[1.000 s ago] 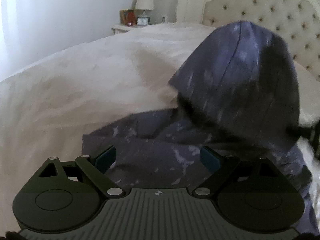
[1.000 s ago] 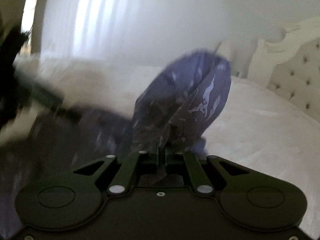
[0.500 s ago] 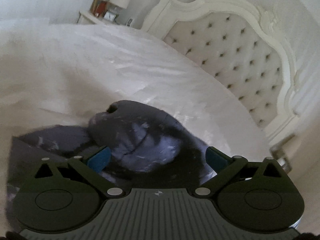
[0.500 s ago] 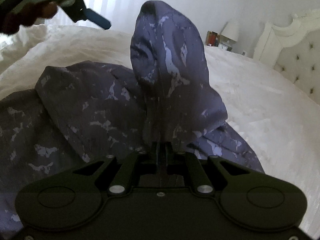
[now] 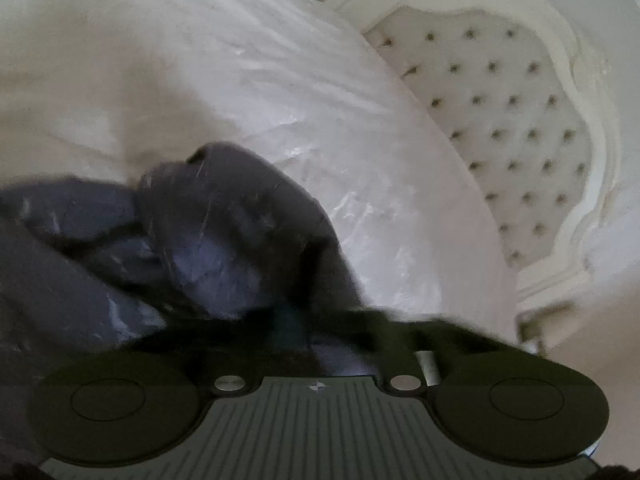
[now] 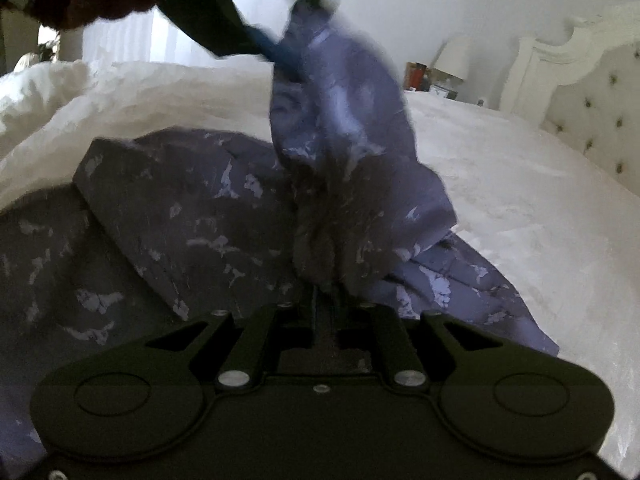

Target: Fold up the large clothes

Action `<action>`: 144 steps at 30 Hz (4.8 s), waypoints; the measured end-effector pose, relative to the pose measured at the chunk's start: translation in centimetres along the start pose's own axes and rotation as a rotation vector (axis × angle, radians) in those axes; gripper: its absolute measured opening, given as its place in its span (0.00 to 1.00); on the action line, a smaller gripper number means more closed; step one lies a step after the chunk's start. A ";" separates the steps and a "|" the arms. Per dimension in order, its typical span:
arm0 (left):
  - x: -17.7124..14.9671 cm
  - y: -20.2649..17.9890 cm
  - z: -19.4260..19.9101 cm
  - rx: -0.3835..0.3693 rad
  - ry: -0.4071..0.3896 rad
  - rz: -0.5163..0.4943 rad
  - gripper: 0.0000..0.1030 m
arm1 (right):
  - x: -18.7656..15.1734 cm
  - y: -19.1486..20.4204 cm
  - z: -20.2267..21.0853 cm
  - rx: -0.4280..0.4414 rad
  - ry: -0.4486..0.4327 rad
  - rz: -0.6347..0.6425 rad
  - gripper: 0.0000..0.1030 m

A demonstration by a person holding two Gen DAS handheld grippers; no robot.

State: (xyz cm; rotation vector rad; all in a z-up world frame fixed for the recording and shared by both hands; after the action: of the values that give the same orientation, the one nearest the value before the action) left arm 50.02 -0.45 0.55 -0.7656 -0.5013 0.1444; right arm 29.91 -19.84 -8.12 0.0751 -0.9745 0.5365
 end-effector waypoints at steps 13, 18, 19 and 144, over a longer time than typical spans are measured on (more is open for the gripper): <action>0.2 -1.7 2.0 -0.063 -0.055 -0.090 0.02 | 3.8 0.3 -3.5 0.259 -0.016 -0.203 0.59; -3.3 -0.8 4.3 -0.070 -0.142 -0.228 0.04 | 5.4 -4.9 -5.4 -0.124 0.005 -0.138 0.57; -4.4 -0.2 4.1 -0.048 -0.146 -0.256 0.04 | 5.3 -5.6 -5.3 -0.162 0.005 -0.124 0.57; -33.8 8.9 17.6 0.736 0.171 -0.410 0.87 | -8.9 16.7 15.2 -0.130 0.660 -0.494 0.99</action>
State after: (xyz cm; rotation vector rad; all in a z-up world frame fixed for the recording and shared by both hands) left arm 12.42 6.76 -7.80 0.0522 -0.3914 -0.1185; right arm 6.57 -13.44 -9.54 0.0169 -0.3180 0.0226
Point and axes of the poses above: each gripper's, at about its wrist camera, not at the fingertips, and z roughly against the way its jaws point, y to its left, x to its top, the point moved 4 cm from there along -z, roughly the way its jaws point, and after that the axes turned 2 degrees about z, right-handed, at the moved point
